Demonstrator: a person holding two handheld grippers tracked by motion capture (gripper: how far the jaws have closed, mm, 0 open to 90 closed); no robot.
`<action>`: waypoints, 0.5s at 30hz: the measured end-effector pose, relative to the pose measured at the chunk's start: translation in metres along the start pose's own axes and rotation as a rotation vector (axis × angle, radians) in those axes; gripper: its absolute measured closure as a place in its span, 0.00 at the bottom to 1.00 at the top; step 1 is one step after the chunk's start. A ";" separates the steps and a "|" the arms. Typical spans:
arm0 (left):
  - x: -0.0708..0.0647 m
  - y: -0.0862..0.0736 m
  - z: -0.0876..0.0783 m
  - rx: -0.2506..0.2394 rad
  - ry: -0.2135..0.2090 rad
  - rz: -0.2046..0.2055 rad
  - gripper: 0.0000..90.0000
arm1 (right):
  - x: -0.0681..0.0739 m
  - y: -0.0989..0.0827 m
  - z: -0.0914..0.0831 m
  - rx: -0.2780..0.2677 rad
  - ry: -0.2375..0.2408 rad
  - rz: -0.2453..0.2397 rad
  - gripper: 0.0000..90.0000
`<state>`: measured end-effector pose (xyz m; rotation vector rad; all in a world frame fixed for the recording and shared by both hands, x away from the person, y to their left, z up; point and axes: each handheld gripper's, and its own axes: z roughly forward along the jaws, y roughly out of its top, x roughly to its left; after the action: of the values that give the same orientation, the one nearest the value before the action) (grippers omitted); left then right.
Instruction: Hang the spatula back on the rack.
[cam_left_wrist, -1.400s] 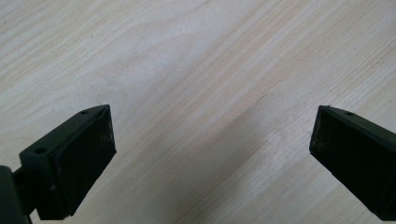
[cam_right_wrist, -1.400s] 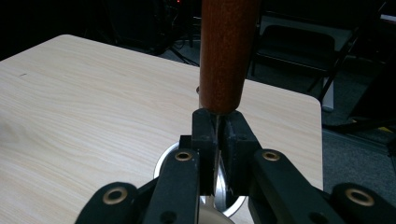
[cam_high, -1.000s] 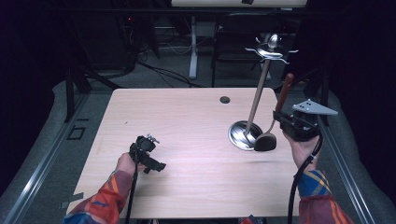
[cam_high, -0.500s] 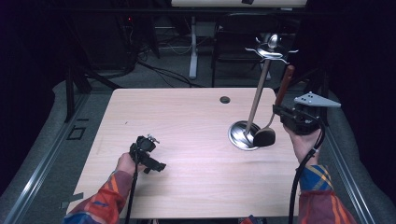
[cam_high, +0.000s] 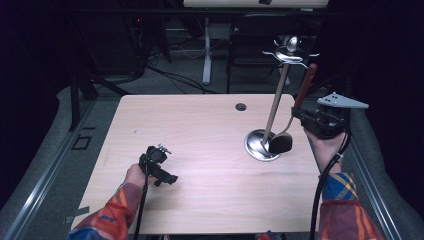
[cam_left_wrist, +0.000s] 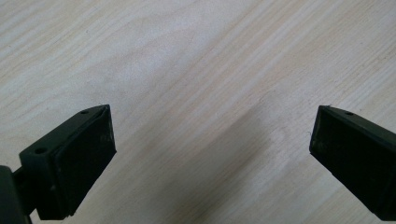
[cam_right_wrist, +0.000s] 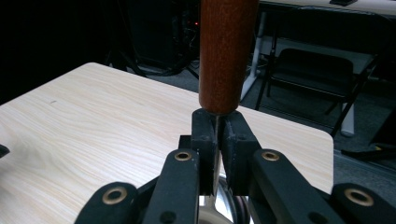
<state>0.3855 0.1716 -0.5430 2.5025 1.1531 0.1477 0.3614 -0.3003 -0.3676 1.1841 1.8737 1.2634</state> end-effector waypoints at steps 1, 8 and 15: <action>0.000 0.000 0.000 0.001 -0.001 -0.001 0.00 | -0.001 0.001 0.000 0.000 0.003 0.001 0.94; 0.000 0.000 0.000 0.001 -0.001 0.000 0.00 | 0.000 0.004 0.000 -0.006 0.020 -0.009 0.94; 0.000 0.000 0.001 0.006 0.000 0.002 0.00 | -0.004 0.006 0.001 0.006 0.038 0.007 0.94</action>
<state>0.3854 0.1711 -0.5437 2.5086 1.1527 0.1457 0.3662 -0.3023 -0.3629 1.1788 1.9031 1.2932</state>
